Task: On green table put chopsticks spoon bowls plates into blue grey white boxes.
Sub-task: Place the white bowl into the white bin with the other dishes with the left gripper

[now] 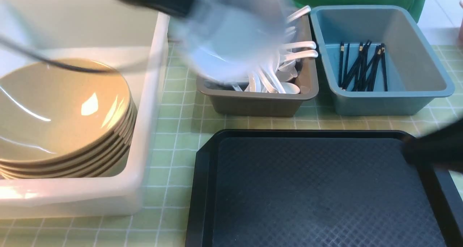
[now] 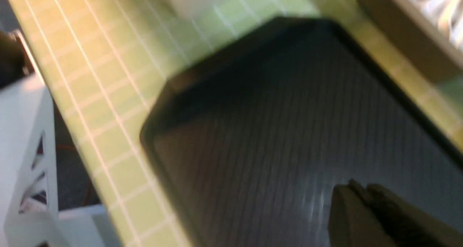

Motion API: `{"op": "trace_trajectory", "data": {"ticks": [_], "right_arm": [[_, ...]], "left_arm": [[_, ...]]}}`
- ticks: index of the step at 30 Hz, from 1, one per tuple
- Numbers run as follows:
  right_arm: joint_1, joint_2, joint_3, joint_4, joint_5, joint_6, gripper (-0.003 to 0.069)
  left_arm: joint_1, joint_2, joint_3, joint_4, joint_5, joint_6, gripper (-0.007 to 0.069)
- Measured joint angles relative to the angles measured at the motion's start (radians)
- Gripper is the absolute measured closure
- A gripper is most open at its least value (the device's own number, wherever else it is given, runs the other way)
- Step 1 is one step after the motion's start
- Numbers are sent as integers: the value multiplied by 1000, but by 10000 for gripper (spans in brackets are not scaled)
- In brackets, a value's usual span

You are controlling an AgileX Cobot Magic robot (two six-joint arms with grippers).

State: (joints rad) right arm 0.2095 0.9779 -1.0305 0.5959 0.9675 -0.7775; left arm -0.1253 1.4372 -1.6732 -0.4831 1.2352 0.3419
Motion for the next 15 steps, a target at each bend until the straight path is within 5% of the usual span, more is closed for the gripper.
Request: {"op": "trace_trajectory", "data": {"ticks": [1, 5, 9, 15], "right_arm": [[0, 6, -5, 8, -1, -7, 600], [16, 122, -77, 77, -18, -56, 594], [126, 214, -88, 88, -46, -78, 590], [289, 295, -88, 91, -109, -115, 584]], "left_arm": [[13, -22, 11, 19, 0, -4, 610], [335, -260, 196, 224, -12, -58, 610], [543, -423, 383, 388, -214, -150, 610], [577, -392, 448, 591, -266, -342, 610]]}}
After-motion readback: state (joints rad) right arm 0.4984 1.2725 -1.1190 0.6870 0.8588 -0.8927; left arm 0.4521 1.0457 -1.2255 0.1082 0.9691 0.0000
